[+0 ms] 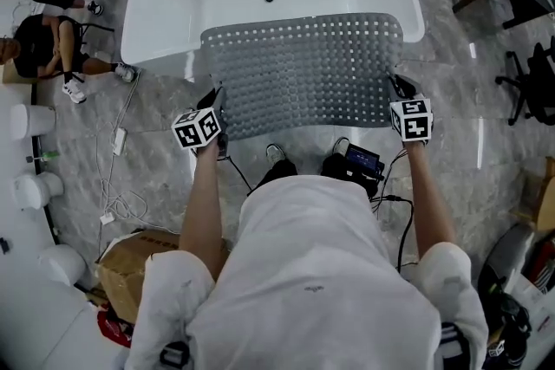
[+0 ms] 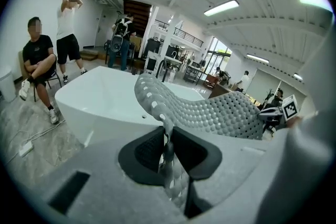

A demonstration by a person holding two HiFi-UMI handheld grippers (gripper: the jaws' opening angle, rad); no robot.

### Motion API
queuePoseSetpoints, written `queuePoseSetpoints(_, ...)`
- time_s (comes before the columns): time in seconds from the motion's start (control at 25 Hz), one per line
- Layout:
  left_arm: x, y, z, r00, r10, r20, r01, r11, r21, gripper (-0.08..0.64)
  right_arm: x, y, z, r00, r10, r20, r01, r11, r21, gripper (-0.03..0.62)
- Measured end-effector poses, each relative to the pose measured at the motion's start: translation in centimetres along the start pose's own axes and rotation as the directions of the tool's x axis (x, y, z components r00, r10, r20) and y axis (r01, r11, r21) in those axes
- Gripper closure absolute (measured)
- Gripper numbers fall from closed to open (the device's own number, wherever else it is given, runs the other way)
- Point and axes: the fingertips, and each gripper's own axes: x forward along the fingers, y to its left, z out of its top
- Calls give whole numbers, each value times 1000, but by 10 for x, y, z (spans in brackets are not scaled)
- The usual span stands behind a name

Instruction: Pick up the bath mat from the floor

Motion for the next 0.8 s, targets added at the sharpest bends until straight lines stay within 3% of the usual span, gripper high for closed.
queuePoseSetpoints(0.4, -42, -24, 86, 983, -27, 179, 20, 999, 37, 505, -52, -26, 83, 975, -31, 218, 27, 999, 23, 543)
queuePoseSetpoints(0.8, -80, -67, 175, 937, -86, 338, 25, 983, 180, 505, -96, -55, 151, 919, -67, 389, 46, 997, 65, 543)
